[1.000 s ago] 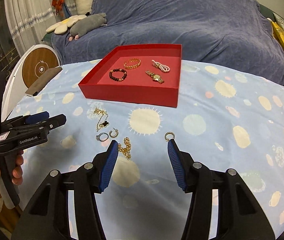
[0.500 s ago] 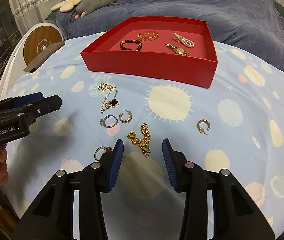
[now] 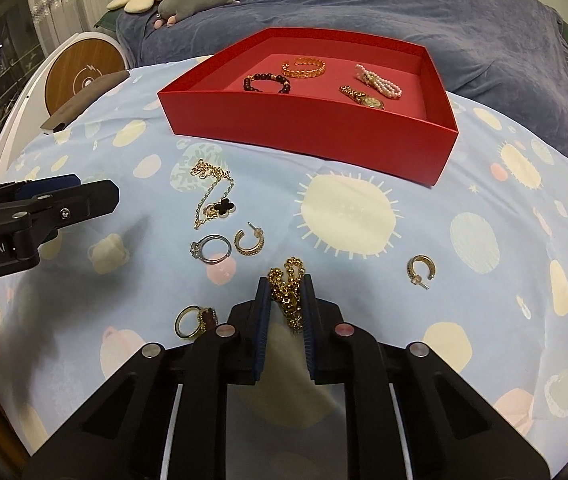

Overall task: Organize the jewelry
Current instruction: 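Grasp the twisted gold chain bracelet with the right tool, then grasp the gold necklace with black clover pendant with the left tool and lift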

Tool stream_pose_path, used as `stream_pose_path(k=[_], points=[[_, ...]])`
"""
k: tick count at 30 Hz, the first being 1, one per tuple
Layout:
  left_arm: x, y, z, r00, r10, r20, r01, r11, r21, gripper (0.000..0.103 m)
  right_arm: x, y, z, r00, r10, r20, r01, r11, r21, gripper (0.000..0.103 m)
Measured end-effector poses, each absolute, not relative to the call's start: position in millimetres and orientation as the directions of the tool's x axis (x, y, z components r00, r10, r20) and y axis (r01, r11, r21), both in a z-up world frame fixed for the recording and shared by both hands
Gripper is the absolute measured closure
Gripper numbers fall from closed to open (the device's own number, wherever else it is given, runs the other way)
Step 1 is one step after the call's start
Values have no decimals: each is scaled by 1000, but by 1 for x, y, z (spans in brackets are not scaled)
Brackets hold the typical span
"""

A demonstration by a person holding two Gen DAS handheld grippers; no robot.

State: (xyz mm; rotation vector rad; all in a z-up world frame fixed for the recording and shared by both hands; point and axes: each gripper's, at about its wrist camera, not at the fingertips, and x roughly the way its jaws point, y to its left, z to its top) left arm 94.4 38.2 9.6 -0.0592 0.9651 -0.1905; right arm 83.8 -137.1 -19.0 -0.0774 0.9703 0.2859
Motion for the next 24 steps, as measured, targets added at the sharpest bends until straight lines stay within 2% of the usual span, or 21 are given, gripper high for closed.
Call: stream_pose_path(k=[3, 14, 17, 19, 22, 23, 24], points=[[97, 35, 8, 552, -188, -812, 140, 981, -132, 34, 84, -142, -16, 526, 211, -824, -257, 963, 83, 95], [125, 5, -7, 527, -228, -819, 176, 972, -157, 34, 85, -160, 5, 556, 229, -799, -207, 969, 133, 95], [130, -10, -9, 535, -231, -813, 207, 968, -139, 37, 85, -162, 7, 559, 232, -796, -203, 969, 140, 95], [132, -19, -13, 528, -240, -815, 236, 963, -130, 48, 85, -164, 6, 558, 231, -797, -196, 970, 144, 95], [132, -28, -21, 553, -199, -809, 253, 965, -65, 61, 86, -167, 6, 558, 232, -797, -187, 970, 152, 95], [130, -30, -21, 563, -186, -805, 259, 965, -42, 62, 86, -168, 7, 558, 232, -796, -185, 971, 154, 95], [130, -31, -21, 565, -188, -804, 266, 963, -39, 68, 86, -168, 7, 558, 233, -797, -182, 971, 156, 95]])
